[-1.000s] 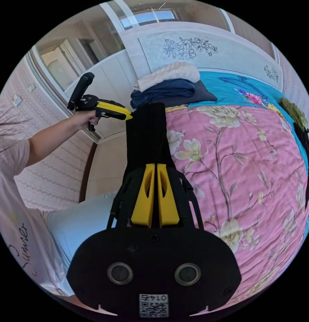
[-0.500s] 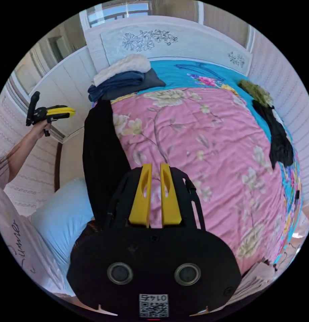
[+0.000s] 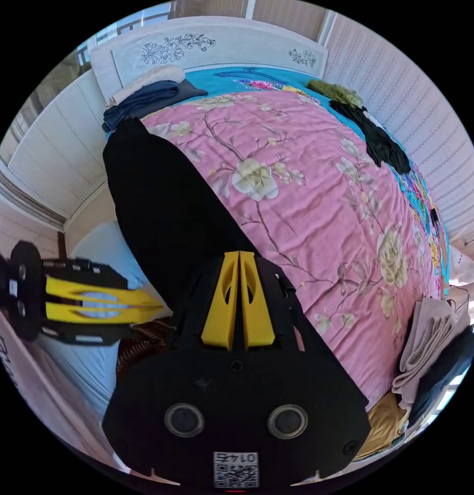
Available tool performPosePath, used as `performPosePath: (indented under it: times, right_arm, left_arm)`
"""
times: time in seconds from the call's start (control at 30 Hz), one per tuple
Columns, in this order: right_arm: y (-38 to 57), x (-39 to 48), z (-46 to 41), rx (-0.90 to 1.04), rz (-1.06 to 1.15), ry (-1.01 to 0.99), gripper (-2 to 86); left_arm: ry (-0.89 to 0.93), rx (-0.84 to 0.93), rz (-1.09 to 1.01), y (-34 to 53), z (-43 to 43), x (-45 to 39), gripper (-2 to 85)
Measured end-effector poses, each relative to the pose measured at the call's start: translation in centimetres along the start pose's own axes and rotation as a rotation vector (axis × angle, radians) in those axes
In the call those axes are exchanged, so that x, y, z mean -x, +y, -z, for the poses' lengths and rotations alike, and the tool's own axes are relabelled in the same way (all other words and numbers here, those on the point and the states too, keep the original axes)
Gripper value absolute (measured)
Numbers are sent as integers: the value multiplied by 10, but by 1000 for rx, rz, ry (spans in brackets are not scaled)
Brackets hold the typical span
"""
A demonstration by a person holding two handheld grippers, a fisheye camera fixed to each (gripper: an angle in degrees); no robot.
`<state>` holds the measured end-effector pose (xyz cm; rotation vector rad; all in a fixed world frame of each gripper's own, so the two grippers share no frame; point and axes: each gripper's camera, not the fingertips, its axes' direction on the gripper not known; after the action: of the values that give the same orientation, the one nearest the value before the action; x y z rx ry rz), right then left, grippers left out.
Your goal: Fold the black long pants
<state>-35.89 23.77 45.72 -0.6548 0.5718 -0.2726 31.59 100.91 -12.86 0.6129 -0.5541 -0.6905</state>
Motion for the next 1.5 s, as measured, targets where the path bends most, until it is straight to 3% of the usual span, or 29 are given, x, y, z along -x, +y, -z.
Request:
performPosePath:
  times: [0.1,0.13,0.3,0.4,0.6,0.73,0.83,1.07,1.4,1.5]
  right_arm:
    - [-14,-2,-46,137,-45,-7,-3]
    - [-9,-5,-45,69,-67,3,-3]
    - [4,-15,-25,129,7,-11,-3]
    - [15,-35,-13,55,-71,-83,-3]
    - [58,-68,-18,-1,-132,-174,-4]
    - [162,-133,39,-245,-353,-270,3]
    - [262,-184,75,-343,-553,-230,20]
    - [483,-261,117,-331,-1016,16,111]
    - [584,-315,92,-381,-1117,-77,123]
    - [596,-332,73,-374,-1088,-199,111]
  left_arm:
    - [-31,231,-31,-4,-71,-23,-10]
    - [-35,218,-28,-6,-75,-26,-10]
    - [26,189,12,-21,-76,-41,-10]
    - [46,242,28,-22,-110,-55,-10]
    - [46,141,27,-31,-108,-90,-9]
    - [77,45,-22,-50,-93,-110,-3]
    - [77,-46,-105,-71,-89,-136,20]
    - [134,-105,-288,-140,-137,-226,121]
    - [316,-47,-517,-270,-233,-381,134]
    - [346,-3,-575,-304,-270,-421,134]
